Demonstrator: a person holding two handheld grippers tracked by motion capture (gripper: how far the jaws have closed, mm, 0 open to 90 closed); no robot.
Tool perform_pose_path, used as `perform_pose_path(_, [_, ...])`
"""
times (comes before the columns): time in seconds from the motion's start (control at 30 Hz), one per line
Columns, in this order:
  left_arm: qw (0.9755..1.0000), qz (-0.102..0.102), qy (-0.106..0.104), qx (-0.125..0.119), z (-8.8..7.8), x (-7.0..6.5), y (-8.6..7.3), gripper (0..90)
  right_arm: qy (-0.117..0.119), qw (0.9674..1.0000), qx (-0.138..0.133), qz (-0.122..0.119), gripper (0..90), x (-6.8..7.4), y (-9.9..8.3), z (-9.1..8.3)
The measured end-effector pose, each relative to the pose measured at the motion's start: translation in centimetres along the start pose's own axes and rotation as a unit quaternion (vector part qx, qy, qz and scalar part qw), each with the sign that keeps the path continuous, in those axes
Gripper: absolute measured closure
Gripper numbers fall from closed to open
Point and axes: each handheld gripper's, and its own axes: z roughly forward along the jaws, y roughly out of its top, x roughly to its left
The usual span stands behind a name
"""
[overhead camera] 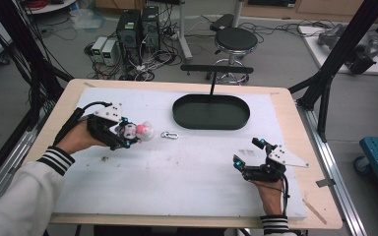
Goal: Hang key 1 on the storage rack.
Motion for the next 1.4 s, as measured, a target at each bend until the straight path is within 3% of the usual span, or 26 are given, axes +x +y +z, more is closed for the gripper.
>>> perform_pose_path(0.03, [1.0,-0.002,-0.001,-0.005,0.0,-0.1,0.2,37.8,0.012,0.9998,0.015,-0.003,2.5,0.1,0.8,0.3])
perform_pose_path(0.2, [0.9996,-0.004,-0.007,-0.028,0.2,-0.5,1.1,37.8,0.036,0.9988,0.031,-0.014,2.5,0.2,2.0,0.8])
perform_pose_path(0.27, [0.9993,-0.001,-0.01,-0.035,0.3,-0.7,1.6,37.8,0.062,0.9976,0.031,-0.005,2.5,0.2,3.0,1.2])
perform_pose_path(0.4, [0.9987,0.002,-0.017,-0.049,0.7,-1.1,2.5,37.8,0.082,0.9961,0.033,0.001,2.5,0.2,4.1,1.4])
perform_pose_path(0.53, [0.9979,0.001,-0.025,-0.059,1.1,-1.7,3.3,37.8,0.117,0.9924,0.037,-0.005,2.5,0.4,5.6,2.0])
perform_pose_path(0.93, [0.9958,0.0,-0.039,-0.083,2.2,-2.6,5.2,37.8,0.169,0.9832,0.064,-0.028,2.5,1.3,7.7,3.5])
perform_pose_path(1.13, [0.995,0.009,-0.049,-0.087,2.7,-2.7,6.3,37.8,0.209,0.9732,0.089,-0.037,2.5,1.8,8.6,4.7])
perform_pose_path(1.4, [0.9942,0.013,-0.06,-0.088,3.8,-3.1,7.5,37.7,0.246,0.9597,0.115,-0.071,2.5,2.9,9.9,6.8])
